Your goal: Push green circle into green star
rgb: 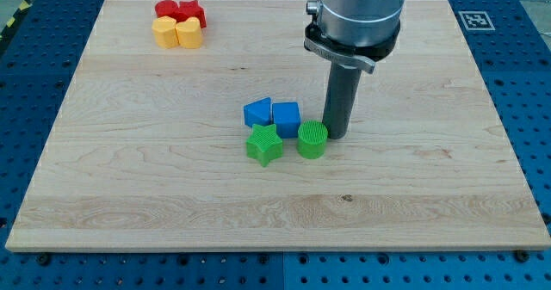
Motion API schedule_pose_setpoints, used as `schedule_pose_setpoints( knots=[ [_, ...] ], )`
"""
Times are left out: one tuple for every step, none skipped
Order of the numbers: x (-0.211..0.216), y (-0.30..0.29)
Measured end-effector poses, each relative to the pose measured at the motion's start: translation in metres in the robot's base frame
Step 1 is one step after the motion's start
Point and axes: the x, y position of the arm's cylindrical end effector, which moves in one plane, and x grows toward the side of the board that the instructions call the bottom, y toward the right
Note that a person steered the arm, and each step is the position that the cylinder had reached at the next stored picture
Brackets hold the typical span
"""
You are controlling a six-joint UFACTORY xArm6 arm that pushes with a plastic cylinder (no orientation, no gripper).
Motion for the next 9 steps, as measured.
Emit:
schedule_pose_setpoints(
  knots=[
    [0.011, 0.0],
    [0.017, 0.015],
    [0.052, 0.014],
    [0.054, -0.003],
    [0.045, -0.014],
    [0.045, -0.008],
    [0.03, 0.005],
    [0.029, -0.024],
    [0.026, -0.041]
  ],
)
